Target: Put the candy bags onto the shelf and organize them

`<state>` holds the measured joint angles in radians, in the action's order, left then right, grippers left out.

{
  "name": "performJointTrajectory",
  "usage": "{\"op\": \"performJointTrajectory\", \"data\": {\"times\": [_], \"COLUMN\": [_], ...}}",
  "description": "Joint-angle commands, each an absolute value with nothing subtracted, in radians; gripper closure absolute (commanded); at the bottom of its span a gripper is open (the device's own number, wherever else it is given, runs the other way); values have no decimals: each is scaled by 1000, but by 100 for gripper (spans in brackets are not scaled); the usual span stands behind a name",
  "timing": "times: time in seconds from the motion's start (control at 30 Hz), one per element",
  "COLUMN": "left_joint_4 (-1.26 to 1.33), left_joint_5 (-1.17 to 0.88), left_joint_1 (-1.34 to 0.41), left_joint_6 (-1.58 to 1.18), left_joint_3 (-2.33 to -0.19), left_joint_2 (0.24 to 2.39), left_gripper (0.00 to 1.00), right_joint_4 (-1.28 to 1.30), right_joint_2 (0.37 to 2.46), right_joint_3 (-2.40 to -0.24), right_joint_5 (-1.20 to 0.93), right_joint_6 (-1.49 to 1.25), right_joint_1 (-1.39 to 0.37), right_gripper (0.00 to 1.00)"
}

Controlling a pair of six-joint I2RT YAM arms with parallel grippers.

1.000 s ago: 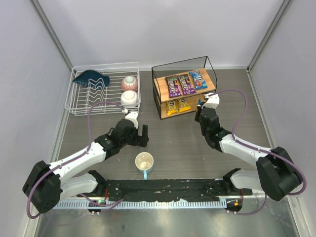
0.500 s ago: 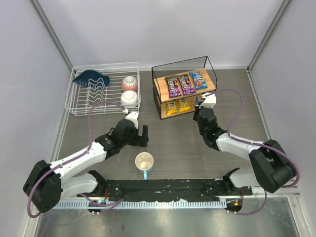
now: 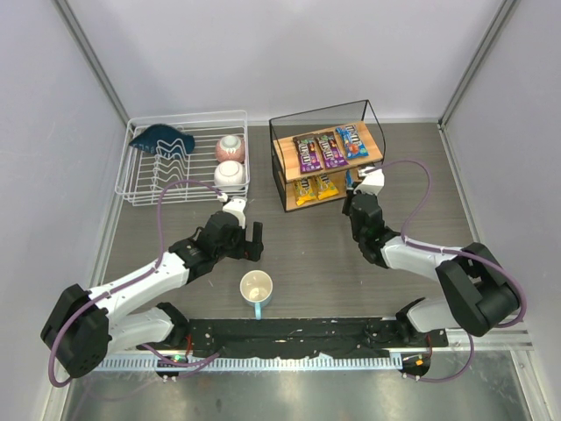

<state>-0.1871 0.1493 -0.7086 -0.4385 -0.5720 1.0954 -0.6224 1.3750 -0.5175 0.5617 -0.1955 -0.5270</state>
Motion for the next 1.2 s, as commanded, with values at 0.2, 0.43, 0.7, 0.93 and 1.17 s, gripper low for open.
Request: {"op": "performJointTrajectory", "data": {"times": [0.2,0.43,0.7,0.93,1.17], "left_joint_4": [-150,-152,-152,-153,-155], "left_joint_5": [160,160,161,161,163], "left_joint_1": [-712,-712,-712,-712,-712], "left_joint_6": [-434,-434,-434,-434,-433], "left_joint_3": [-609,-609,-609,-609,-614], "left_joint_2": [1092,1086,1088,1088,1088], "left_gripper": [0,0,0,0,0], "right_joint_4": [-646,-629,-618,-618,-643], "right_joint_2": [1342,1327,1336,1364,1414], "right_joint_3": [-462,-436,-425,-431,-448], "right_joint_5": [686,687,676,724,718], "right_joint_6": [-347,-431,-518,-584,-640], "right_joint_1": [-506,-477,-449,-443,-423], "right_gripper": [99,99,99,99,99]}}
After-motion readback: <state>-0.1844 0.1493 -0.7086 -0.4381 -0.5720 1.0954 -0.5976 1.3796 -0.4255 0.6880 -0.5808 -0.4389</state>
